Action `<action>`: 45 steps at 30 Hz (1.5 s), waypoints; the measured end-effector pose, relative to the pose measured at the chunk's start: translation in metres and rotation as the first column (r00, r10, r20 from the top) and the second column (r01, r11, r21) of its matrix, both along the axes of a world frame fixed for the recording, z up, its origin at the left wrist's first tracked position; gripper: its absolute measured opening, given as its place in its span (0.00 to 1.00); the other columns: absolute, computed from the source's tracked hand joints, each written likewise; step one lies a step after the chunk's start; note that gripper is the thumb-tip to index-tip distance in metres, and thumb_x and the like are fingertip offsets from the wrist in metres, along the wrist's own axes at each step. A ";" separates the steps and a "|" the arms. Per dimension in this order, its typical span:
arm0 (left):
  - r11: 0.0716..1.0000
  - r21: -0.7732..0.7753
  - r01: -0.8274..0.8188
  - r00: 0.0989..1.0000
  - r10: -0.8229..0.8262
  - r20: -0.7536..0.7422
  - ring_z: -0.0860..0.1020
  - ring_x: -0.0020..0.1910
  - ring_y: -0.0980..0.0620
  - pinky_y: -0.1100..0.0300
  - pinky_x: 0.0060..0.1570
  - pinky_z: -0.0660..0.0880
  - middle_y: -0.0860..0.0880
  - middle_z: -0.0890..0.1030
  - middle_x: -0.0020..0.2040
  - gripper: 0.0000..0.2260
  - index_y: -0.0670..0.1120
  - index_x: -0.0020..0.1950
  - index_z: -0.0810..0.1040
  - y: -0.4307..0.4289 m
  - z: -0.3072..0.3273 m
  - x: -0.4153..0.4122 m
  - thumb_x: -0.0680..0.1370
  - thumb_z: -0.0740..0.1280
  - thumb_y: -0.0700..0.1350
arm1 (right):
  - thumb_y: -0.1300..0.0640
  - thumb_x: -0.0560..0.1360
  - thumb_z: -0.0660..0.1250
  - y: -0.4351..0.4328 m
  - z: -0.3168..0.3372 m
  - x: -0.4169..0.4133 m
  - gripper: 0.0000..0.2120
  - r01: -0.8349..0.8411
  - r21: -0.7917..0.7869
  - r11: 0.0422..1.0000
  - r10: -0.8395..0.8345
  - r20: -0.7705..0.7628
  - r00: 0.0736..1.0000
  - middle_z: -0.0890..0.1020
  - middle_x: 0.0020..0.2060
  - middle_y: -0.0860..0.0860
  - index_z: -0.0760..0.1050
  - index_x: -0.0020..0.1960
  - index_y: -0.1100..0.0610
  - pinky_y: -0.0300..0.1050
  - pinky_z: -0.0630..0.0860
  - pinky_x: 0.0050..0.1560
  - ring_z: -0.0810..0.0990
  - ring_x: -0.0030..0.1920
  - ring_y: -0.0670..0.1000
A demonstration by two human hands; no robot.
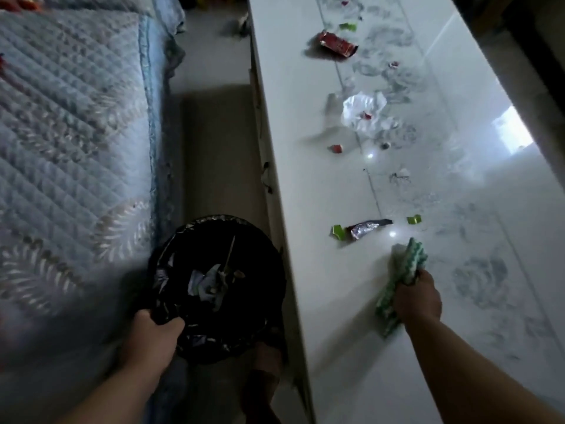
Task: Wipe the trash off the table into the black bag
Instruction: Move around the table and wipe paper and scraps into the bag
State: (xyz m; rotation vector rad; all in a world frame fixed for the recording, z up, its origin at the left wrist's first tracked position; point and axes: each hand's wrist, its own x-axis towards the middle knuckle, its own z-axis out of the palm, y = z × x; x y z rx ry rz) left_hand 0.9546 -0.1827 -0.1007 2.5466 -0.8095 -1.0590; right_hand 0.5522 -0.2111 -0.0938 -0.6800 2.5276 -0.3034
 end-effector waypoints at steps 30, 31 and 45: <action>0.927 -0.045 0.372 0.927 -0.370 0.057 0.78 0.36 0.42 0.54 0.35 0.71 0.43 0.79 0.35 0.08 0.44 0.41 0.75 -0.152 -0.007 0.016 0.68 0.73 0.43 | 0.59 0.77 0.57 -0.121 -0.005 0.127 0.24 -0.475 -0.128 0.871 0.488 0.112 0.865 0.72 0.55 0.59 0.62 0.72 0.48 0.43 0.69 0.53 0.75 0.53 0.59; 0.924 -0.044 0.379 0.925 -0.377 0.036 0.79 0.36 0.42 0.52 0.36 0.73 0.43 0.80 0.35 0.08 0.45 0.41 0.75 -0.155 -0.007 0.018 0.68 0.73 0.43 | 0.59 0.77 0.57 -0.123 -0.005 0.141 0.24 -0.490 -0.140 0.861 0.506 0.125 0.853 0.72 0.54 0.58 0.62 0.72 0.49 0.42 0.69 0.53 0.75 0.54 0.59; 0.944 -0.004 0.331 0.936 -0.329 -0.128 0.79 0.40 0.43 0.54 0.41 0.74 0.45 0.82 0.41 0.11 0.45 0.49 0.76 -0.195 0.001 0.031 0.69 0.72 0.45 | 0.65 0.71 0.62 -0.156 0.034 0.194 0.16 -0.307 -0.272 0.912 0.347 0.114 0.931 0.72 0.39 0.52 0.80 0.54 0.53 0.37 0.58 0.35 0.69 0.39 0.50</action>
